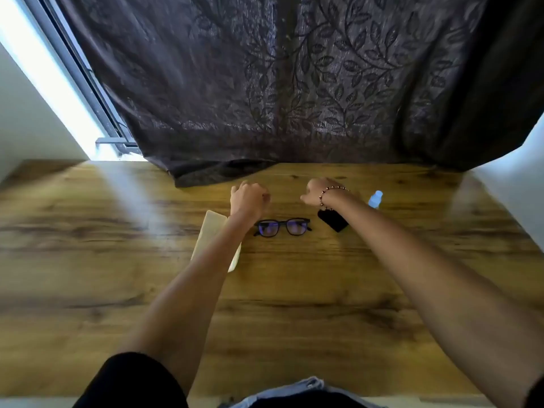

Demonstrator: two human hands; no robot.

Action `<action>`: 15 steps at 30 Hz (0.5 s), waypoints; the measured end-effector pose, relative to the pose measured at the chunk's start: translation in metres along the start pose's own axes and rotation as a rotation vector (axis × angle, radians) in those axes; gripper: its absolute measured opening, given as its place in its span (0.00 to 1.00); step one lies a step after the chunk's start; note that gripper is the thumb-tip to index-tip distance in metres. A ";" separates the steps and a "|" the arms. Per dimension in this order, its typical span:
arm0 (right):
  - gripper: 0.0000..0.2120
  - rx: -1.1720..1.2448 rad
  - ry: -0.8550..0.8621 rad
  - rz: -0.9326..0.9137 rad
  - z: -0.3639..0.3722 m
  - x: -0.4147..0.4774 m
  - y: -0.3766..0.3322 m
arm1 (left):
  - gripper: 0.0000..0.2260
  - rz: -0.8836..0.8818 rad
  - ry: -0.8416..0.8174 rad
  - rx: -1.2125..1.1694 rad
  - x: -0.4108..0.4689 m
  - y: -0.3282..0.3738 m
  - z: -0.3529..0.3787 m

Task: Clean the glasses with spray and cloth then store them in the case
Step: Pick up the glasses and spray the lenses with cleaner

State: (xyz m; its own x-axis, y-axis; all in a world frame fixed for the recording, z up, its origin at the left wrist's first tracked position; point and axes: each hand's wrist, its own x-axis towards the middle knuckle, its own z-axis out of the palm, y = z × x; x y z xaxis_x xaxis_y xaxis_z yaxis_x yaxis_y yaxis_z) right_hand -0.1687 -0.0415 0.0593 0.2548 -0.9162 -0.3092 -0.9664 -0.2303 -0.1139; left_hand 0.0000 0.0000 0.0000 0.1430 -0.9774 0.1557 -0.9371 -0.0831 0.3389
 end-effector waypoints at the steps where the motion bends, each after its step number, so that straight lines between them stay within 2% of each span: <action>1: 0.15 0.006 -0.052 0.021 0.005 0.002 0.001 | 0.10 -0.016 -0.033 0.004 0.000 -0.001 0.000; 6: 0.10 0.230 -0.178 0.177 0.021 0.007 0.002 | 0.12 -0.052 -0.154 0.040 0.001 0.000 0.011; 10: 0.12 0.444 -0.266 0.273 0.028 0.014 0.003 | 0.14 -0.044 -0.228 0.042 0.001 0.001 0.013; 15: 0.08 0.630 -0.308 0.372 0.035 0.022 0.006 | 0.16 -0.040 -0.278 0.033 -0.002 0.001 0.013</action>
State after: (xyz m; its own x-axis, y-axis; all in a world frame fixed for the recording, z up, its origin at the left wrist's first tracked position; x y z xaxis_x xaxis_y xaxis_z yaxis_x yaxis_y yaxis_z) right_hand -0.1674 -0.0515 0.0185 0.0056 -0.7435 -0.6688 -0.8128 0.3862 -0.4361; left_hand -0.0055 -0.0008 -0.0123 0.0919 -0.9886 -0.1191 -0.9429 -0.1248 0.3087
